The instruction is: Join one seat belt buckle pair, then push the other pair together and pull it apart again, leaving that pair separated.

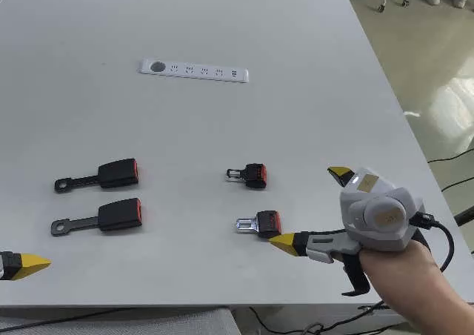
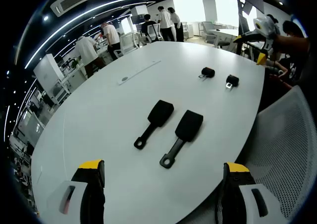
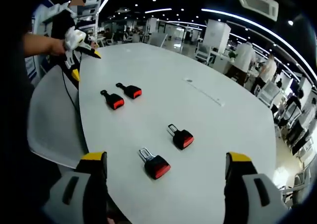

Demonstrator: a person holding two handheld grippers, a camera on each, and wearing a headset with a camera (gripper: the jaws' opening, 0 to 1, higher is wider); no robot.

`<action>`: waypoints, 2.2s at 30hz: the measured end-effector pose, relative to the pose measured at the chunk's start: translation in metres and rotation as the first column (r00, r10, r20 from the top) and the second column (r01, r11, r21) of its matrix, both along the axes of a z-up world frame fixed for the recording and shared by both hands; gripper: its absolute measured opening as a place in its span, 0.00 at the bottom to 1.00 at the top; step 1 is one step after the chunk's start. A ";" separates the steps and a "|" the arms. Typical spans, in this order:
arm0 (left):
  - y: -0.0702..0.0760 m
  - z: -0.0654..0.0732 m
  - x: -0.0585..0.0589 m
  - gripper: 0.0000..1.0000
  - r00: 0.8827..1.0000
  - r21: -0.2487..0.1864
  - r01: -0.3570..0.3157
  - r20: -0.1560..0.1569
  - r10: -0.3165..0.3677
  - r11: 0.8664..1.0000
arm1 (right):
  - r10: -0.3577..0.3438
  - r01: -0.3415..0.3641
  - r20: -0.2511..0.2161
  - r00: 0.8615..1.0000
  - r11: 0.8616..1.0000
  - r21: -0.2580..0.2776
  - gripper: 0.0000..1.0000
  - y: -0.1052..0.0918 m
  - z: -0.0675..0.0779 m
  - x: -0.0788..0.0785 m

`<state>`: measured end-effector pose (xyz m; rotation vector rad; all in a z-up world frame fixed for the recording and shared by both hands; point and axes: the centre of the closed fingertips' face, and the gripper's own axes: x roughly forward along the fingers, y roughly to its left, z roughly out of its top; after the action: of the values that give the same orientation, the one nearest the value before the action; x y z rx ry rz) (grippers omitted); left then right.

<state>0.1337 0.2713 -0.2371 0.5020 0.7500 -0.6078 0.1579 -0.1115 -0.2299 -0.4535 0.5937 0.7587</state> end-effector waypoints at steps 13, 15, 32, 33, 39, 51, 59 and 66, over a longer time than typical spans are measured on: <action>-0.001 0.001 -0.002 1.00 1.000 0.011 0.000 0.001 0.000 1.000 | 0.008 -0.008 0.001 1.000 1.000 0.002 1.00 0.001 0.001 -0.002; -0.001 0.001 -0.002 1.00 1.000 0.012 -0.001 0.004 0.001 1.000 | 0.006 -0.006 0.001 1.000 1.000 0.003 1.00 0.000 0.001 -0.002; -0.001 0.004 -0.002 1.00 1.000 0.011 0.006 0.013 -0.006 1.000 | 0.011 -0.011 0.022 1.000 1.000 0.008 1.00 0.006 0.011 0.000; -0.002 0.005 -0.002 1.00 1.000 0.009 0.010 0.019 -0.010 1.000 | 0.011 -0.011 0.024 1.000 1.000 0.005 1.00 0.006 0.011 -0.001; -0.001 0.004 -0.004 1.00 1.000 0.006 0.005 0.013 -0.005 1.000 | 0.008 -0.008 0.020 1.000 1.000 0.004 1.00 0.005 0.009 -0.002; -0.003 0.003 -0.004 1.00 1.000 0.000 -0.014 0.006 0.014 1.000 | 0.018 -0.018 0.029 0.999 1.000 0.015 0.99 0.008 0.010 -0.003; 0.000 0.011 0.002 0.94 1.000 0.022 0.005 0.027 -0.006 1.000 | 0.022 -0.022 0.021 1.000 0.999 0.025 0.99 0.011 0.009 -0.003; 0.003 0.009 0.003 0.94 1.000 0.035 0.008 0.022 -0.009 0.999 | 0.033 -0.034 0.019 0.999 0.999 0.015 0.99 0.010 0.008 -0.003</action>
<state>0.1362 0.2740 -0.2277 0.5435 0.7391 -0.5969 0.1545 -0.1011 -0.2218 -0.4570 0.5641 0.7896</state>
